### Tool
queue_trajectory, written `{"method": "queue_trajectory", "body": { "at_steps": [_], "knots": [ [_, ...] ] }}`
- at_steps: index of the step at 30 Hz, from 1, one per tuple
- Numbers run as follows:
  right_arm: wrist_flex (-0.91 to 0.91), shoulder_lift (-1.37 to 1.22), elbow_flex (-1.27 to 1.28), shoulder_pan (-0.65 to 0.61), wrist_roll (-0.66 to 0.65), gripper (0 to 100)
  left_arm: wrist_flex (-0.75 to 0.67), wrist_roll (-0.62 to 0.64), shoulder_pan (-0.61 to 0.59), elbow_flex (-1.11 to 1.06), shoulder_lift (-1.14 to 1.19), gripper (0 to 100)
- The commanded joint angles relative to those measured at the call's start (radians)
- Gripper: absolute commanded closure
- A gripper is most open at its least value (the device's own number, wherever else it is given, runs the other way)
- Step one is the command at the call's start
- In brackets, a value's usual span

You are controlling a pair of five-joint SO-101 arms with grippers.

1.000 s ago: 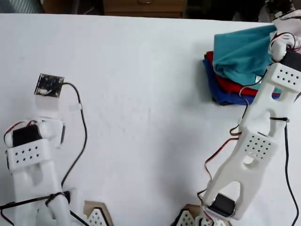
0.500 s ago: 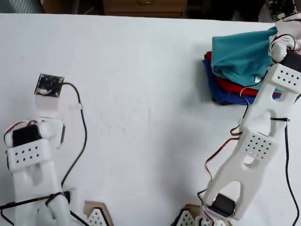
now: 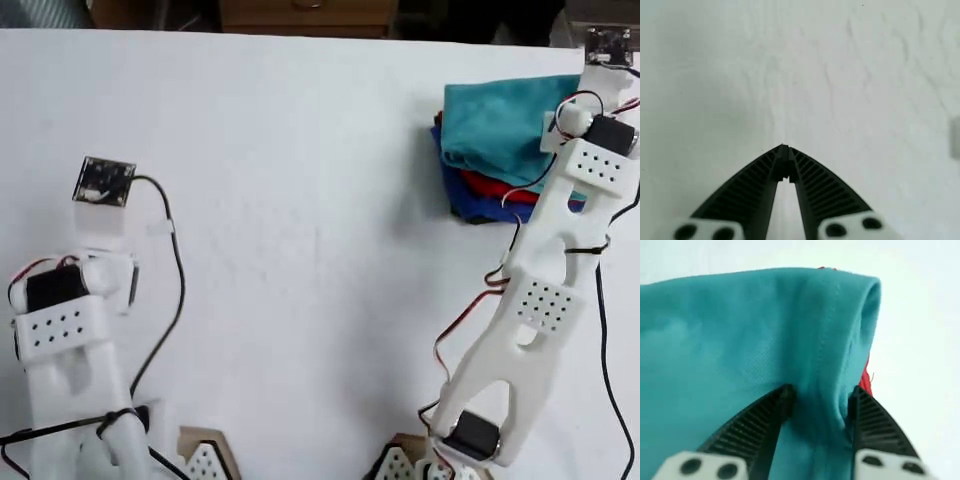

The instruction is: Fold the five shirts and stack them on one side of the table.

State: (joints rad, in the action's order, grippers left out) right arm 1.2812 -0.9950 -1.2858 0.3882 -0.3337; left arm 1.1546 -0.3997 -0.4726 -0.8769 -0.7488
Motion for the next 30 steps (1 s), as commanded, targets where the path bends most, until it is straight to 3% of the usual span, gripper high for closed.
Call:
{"method": "queue_trajectory", "body": {
  "at_steps": [1, 10, 15, 18, 20, 25, 30],
  "knots": [
    [-0.022, 0.019, -0.068, 0.005, 0.017, 79.3, 0.003, 0.0, -0.006, 0.007, -0.021, 97],
    [-0.027, 0.048, -0.385, 0.005, 0.017, 79.3, 0.0, 0.0, -0.006, 0.007, -0.021, 97],
    [-0.064, 0.042, -0.361, -0.024, 0.023, 81.4, 0.0, 0.0, -0.006, 0.007, -0.021, 97],
    [-0.139, 0.012, -0.333, -0.059, 0.014, 98.8, 0.0, 0.0, -0.006, 0.007, -0.021, 97],
    [-0.2, -0.027, -0.313, -0.082, 0.015, 95.4, 0.0, 0.0, -0.006, 0.007, -0.021, 97],
    [-0.216, -0.136, -0.313, -0.134, 0.009, 97.8, 0.0, 0.0, -0.006, 0.007, -0.021, 97],
    [-0.317, -0.208, -0.315, -0.084, 0.009, 97.9, 0.008, 0.0, -0.006, 0.013, -0.021, 97]
  ]
}}
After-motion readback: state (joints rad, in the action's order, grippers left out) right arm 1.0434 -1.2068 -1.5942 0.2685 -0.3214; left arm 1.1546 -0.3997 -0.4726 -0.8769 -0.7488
